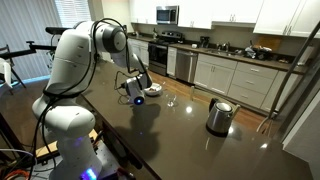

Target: Move the objects from the two cups into the bowl

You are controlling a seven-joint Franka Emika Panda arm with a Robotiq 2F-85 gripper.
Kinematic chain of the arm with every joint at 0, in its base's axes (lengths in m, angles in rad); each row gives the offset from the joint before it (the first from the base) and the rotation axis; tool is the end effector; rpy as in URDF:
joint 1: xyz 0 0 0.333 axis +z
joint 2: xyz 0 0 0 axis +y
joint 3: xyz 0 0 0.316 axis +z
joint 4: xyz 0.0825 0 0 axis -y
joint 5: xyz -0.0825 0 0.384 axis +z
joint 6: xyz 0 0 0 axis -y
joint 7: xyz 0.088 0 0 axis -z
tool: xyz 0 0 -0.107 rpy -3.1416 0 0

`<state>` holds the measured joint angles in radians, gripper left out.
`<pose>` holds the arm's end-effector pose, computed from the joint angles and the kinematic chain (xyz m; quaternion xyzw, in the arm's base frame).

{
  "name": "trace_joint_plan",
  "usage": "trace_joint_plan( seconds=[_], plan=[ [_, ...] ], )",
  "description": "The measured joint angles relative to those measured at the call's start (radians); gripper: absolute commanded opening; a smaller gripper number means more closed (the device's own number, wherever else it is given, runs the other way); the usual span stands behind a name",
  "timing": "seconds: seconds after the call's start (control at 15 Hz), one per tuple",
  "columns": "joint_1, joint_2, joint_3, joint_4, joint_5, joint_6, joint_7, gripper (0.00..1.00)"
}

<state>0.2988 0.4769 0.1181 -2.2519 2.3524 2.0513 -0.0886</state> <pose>0.4728 0.2541 0.1596 -0.4984 0.5655 0.2442 0.6101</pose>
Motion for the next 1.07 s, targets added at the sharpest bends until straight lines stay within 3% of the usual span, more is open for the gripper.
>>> trace_joint_plan(
  seconds=[0.13, 0.53, 0.73, 1.07],
  plan=[
    [0.0, 0.0, 0.0, 0.002, 0.0, 0.0, 0.0, 0.34],
    [0.0, -0.015, 0.001, 0.004, 0.0, 0.045, 0.0, 0.6],
    [0.0, -0.051, 0.006, 0.003, 0.0, 0.125, 0.001, 0.67],
    [0.005, -0.143, 0.031, 0.003, -0.001, 0.299, 0.033, 0.62]
  ],
)
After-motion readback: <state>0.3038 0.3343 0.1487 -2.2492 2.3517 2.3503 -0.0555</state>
